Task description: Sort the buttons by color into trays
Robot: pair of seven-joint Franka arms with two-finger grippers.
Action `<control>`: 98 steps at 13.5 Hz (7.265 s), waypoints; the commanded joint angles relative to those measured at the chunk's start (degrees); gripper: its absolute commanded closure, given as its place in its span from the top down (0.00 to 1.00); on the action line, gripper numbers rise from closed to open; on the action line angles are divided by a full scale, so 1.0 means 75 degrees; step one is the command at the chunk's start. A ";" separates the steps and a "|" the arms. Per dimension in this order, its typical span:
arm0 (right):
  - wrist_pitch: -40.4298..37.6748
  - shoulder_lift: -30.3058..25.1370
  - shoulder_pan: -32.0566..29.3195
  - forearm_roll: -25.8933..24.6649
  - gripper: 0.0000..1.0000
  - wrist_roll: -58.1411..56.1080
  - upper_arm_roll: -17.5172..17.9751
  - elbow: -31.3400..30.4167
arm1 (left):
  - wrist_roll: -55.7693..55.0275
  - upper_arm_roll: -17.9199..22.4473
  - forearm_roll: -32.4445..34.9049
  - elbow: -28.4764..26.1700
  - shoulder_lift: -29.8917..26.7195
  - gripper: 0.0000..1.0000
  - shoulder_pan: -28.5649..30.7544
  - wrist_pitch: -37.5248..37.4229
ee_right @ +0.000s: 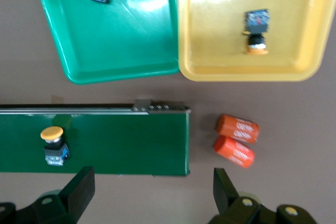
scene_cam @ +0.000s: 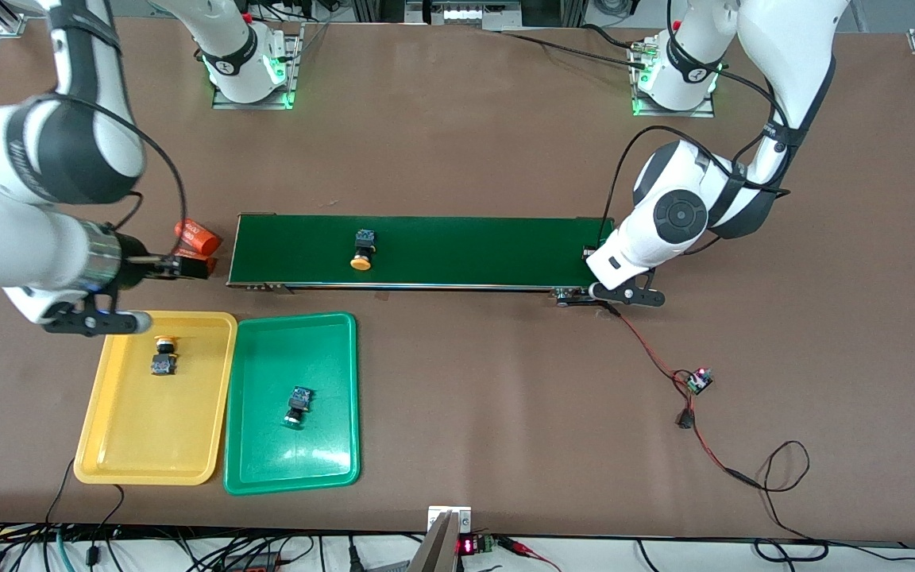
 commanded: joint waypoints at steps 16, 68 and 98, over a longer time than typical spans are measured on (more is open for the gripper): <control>0.1866 -0.2135 -0.2597 -0.0069 1.00 -0.0528 0.2323 -0.3369 | 0.0089 0.0015 -0.0192 0.0294 -0.1126 1.00 -0.0077 -0.1353; 0.5305 -0.0272 -0.0862 0.1879 0.39 0.0880 0.2640 -0.5634 | 0.1824 0.1480 -0.0696 0.3294 -0.2440 1.00 0.1775 -0.4459; 0.6885 0.1555 -0.1261 -0.1812 0.19 -0.0259 0.0918 -0.2704 | 0.2292 0.2898 -0.0930 0.3564 -0.2581 1.00 0.0228 -0.4916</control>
